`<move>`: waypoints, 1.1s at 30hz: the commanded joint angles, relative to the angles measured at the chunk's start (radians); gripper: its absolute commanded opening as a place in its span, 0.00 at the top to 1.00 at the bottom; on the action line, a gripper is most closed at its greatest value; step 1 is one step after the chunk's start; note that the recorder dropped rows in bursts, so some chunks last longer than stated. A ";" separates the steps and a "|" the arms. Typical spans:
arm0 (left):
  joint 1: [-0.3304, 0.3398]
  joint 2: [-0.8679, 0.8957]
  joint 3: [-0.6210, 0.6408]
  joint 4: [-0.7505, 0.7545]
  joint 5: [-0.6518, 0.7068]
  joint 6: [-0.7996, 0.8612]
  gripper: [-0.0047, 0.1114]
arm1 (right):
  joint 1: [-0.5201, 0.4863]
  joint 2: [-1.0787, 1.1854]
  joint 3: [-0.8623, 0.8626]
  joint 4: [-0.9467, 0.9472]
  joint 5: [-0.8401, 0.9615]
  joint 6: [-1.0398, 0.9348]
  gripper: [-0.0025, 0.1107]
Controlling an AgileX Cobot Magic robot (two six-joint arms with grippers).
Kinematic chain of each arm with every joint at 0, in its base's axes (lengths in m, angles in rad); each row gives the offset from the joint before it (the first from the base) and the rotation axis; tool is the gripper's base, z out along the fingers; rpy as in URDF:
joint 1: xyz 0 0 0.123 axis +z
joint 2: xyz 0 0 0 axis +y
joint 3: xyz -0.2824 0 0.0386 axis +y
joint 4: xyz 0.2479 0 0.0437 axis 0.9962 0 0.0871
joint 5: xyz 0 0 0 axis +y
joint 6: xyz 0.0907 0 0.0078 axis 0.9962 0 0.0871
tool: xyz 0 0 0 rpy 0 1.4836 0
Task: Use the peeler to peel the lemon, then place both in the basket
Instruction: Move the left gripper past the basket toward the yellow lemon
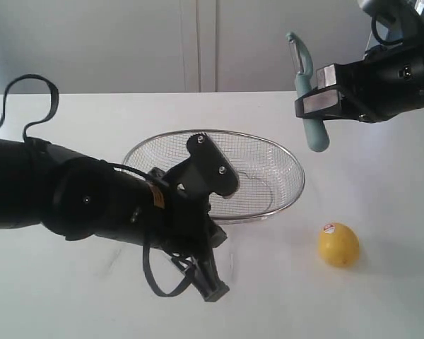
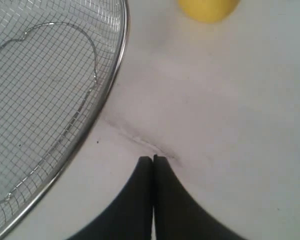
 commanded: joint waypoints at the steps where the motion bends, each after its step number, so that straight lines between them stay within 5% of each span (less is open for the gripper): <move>1: -0.026 0.016 -0.006 -0.011 -0.070 -0.006 0.96 | -0.006 -0.004 0.003 0.018 0.004 -0.012 0.98; 33: -0.101 0.222 -0.135 0.064 -0.294 -0.226 0.96 | -0.006 -0.004 0.003 0.024 0.010 0.001 0.98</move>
